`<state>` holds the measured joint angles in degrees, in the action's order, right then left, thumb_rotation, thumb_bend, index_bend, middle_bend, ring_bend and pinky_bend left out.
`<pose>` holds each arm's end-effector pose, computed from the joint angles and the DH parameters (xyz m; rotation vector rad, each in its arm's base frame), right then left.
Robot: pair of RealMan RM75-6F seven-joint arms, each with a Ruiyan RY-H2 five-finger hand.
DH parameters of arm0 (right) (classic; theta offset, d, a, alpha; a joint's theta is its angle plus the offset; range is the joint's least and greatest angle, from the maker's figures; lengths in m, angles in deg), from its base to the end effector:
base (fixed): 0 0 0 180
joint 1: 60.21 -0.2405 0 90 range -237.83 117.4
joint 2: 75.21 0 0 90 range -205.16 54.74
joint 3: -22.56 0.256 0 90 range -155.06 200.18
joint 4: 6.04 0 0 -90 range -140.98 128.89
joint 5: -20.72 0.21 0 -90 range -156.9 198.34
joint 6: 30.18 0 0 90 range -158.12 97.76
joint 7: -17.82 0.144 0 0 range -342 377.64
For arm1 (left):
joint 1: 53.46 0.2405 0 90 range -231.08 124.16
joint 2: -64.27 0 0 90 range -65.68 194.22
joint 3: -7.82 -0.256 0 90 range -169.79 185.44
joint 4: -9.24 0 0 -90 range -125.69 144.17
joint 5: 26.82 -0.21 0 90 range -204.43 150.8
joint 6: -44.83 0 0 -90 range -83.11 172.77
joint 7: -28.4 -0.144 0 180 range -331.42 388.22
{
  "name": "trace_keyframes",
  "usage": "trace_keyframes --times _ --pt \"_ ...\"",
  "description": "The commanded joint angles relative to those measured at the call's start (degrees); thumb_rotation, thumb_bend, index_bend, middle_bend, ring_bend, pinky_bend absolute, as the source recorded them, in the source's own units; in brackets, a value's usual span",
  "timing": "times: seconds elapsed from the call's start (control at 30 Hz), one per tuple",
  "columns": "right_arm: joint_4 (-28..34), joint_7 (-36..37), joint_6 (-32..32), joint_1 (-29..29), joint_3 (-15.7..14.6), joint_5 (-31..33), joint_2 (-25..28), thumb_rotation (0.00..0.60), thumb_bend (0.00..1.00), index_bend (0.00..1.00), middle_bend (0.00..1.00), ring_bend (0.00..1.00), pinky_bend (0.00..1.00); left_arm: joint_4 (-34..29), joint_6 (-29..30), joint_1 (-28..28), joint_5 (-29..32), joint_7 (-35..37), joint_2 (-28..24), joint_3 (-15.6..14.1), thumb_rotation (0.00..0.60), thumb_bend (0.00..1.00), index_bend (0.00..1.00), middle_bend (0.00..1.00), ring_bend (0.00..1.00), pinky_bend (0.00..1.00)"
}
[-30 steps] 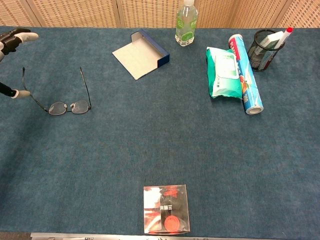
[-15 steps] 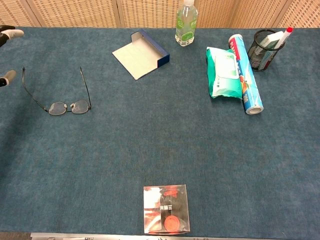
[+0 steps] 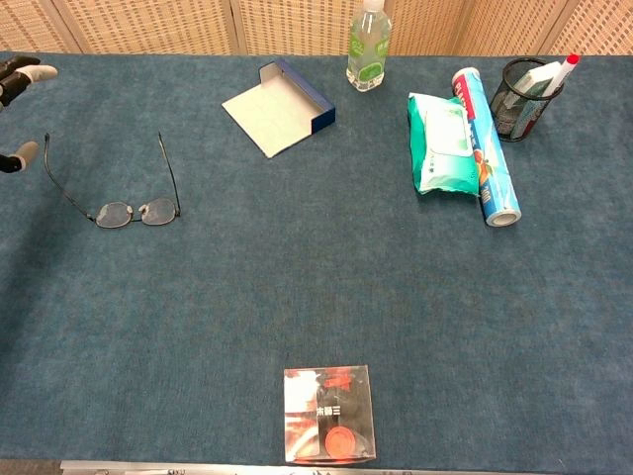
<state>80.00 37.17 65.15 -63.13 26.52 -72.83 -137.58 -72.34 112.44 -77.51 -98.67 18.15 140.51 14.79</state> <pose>-0.3091 -0.1723 0.1963 1.3285 -0.8756 1.2309 -0.2859 0.2991 0.0885 -1.5409 -0.8831 -0.7966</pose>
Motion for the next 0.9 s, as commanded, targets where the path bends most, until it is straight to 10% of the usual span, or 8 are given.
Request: trace_keyframes --times 0.03,0.9 --pt "0.1 -0.1 0.0 0.0 0.0 0.0 0.0 0.600 0.26 0.63 0.50 0.38 0.39 -0.9 0.1 -0.3 -0.2 -0.9 0.0 0.2 0.600 0.42 0.00 0.00 0.02 0.16" --pt "-0.9 2.1 1.3 0.6 0.0 -0.1 0.2 0.600 0.26 0.63 0.50 0.38 0.39 -7.6 0.3 -2.5 -1.3 -9.2 3.1 -0.4 0.600 0.42 0.00 0.00 0.02 0.16"
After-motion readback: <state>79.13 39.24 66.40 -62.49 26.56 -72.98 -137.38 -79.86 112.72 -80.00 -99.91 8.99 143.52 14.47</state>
